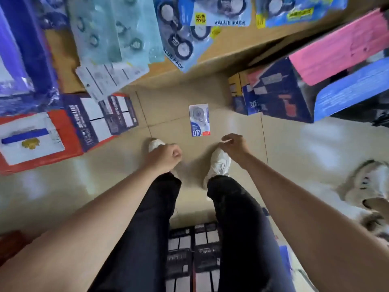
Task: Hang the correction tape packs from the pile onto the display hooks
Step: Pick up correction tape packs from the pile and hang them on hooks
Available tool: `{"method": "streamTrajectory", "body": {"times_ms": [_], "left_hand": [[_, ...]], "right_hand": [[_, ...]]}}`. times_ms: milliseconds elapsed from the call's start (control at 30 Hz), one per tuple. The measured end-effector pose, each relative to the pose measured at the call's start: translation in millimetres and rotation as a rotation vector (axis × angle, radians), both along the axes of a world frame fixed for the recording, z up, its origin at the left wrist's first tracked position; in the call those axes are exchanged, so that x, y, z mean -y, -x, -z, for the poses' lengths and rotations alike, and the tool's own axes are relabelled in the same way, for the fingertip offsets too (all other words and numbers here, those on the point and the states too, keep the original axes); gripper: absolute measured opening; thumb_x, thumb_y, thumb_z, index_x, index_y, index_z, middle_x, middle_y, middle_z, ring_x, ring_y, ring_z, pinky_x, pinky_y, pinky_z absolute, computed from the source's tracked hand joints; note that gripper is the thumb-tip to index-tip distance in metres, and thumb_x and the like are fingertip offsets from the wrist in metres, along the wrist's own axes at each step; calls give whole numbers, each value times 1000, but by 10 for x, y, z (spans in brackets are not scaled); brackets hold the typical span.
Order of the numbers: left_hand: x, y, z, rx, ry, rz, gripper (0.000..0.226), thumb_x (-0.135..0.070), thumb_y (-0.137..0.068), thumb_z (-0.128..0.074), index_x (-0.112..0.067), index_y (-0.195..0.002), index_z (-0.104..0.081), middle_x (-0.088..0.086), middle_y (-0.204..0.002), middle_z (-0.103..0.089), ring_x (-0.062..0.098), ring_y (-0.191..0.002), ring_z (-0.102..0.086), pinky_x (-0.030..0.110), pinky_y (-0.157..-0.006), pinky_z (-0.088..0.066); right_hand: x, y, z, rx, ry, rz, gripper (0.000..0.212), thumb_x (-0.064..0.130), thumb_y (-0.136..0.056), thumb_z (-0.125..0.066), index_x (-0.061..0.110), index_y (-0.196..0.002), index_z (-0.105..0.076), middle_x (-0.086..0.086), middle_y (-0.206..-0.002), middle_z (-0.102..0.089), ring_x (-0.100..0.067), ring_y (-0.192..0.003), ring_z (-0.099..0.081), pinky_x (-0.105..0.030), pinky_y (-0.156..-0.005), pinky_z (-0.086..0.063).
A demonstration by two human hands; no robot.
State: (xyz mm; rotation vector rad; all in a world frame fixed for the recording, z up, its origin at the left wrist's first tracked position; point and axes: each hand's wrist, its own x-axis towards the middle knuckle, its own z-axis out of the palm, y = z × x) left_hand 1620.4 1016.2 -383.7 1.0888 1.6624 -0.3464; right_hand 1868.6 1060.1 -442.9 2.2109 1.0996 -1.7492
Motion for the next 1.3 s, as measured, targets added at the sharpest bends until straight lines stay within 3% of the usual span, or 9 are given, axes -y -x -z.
{"method": "streamTrajectory", "body": {"times_ms": [100,233,433,567,700,867,1067,1167,1300], "left_hand": [[68,43,669,-3,-46,-61,13,-26,-91,-59,-28,-95,-71,-10,-95,-68,16,-102,-63,29,-80,-45],[286,112,1239,87,-50,-114,16,-20,-91,-61,-26,-102,-72,-15,-93,-65,8,-92,-63,25,-81,-44],[440,352,1769,80,-75,-177,19,-20,-91,-62,-30,-102,-73,-14,-94,-71,3,-85,-66,30,-87,-53],[404,475,1854,76,-126,-208,17,-25,-88,-65,-35,-100,-72,-15,-93,-71,1,-84,-65,35,-87,-53],[350,517,1784,61,-139,-226,17,-24,-88,-65,-35,-99,-72,-16,-91,-70,1,-82,-65,36,-86,-54],[198,488,1587,75,-192,-308,19,-27,-86,-67,-28,-104,-72,-15,-93,-72,3,-84,-66,35,-88,-54],[-92,368,1015,125,-113,-597,80,-48,-73,-77,-28,-144,-45,-6,-137,-54,15,-117,-57,36,-101,-48],[-186,318,603,219,-59,-656,82,-57,-61,-78,-29,-134,-57,-6,-121,-63,13,-111,-62,36,-99,-51],[-100,387,15,338,-83,-588,45,-43,-66,-82,-22,-105,-73,8,-92,-73,9,-79,-61,35,-77,-51]], "right_hand": [[104,134,815,5,-36,46,32,12,-79,-79,6,-108,-66,2,-71,-62,-15,-67,-58,-27,-70,-48],[81,397,1725,37,-147,5,42,8,-79,-79,0,-116,-60,4,-79,-55,-16,-72,-54,-20,-57,-38],[82,758,2780,152,-369,-275,66,19,-69,-83,7,-128,-54,-15,-123,-55,-33,-106,-51,-34,-83,-39],[43,890,3046,295,-489,-403,60,8,-76,-73,3,-131,-48,-20,-123,-50,-37,-107,-46,-38,-87,-42],[-68,762,3123,327,-419,-439,60,18,-77,-78,0,-127,-50,-21,-121,-53,-39,-107,-50,-39,-91,-39],[-151,597,2769,147,-474,-436,37,16,-67,-78,5,-100,-66,-17,-103,-59,-37,-95,-57,-29,-74,-40],[8,550,1421,-231,-721,-474,41,21,-68,-74,12,-108,-73,-10,-96,-59,-27,-90,-57,-20,-79,-39],[73,549,615,-343,-736,-600,42,27,-77,-66,15,-117,-72,-7,-103,-59,-22,-97,-54,-20,-85,-42],[108,597,-283,-407,-821,-700,40,18,-81,-64,13,-120,-70,-8,-105,-62,-23,-97,-52,-27,-87,-46]]}}
